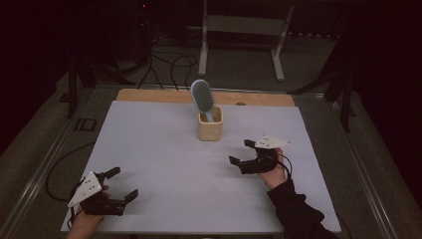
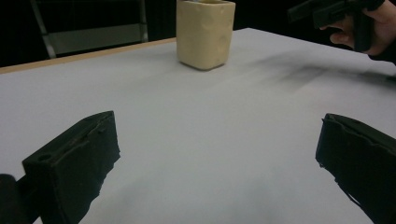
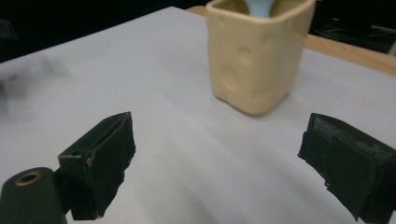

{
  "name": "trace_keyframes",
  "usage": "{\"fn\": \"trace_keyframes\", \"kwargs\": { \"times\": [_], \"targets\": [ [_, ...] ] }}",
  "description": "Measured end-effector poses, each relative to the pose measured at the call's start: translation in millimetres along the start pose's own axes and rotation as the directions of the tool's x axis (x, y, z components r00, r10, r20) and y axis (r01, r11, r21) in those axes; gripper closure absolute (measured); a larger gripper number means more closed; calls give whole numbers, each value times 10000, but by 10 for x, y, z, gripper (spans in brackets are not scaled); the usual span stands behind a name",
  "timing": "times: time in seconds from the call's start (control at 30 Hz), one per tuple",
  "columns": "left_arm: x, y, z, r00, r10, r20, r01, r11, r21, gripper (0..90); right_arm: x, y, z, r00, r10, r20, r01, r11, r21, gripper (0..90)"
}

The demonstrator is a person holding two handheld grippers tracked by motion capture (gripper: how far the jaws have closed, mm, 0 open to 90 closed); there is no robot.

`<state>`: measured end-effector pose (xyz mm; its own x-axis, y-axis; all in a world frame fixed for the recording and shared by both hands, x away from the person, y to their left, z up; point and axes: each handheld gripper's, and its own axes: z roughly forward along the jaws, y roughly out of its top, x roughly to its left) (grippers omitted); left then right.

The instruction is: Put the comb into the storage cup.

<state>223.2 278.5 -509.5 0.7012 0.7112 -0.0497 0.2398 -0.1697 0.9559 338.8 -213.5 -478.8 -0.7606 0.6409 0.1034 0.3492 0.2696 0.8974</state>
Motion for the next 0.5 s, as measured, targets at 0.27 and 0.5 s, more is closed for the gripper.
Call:
{"fn": "trace_keyframes", "kwargs": {
  "times": [0.27, 0.5],
  "targets": [
    [1, 0, -1, 10000, -13, 11, 13, 10000, -12, 0, 55, -195, -217, 10000, 37, 80, -38, 9999, 165, 92],
    [2, 0, -6, 10000, -27, 17, 27, 10000, -34, 0, 109, -291, -427, 9999, -101, -35, 102, 9998, 197, 93]
  ]
}}
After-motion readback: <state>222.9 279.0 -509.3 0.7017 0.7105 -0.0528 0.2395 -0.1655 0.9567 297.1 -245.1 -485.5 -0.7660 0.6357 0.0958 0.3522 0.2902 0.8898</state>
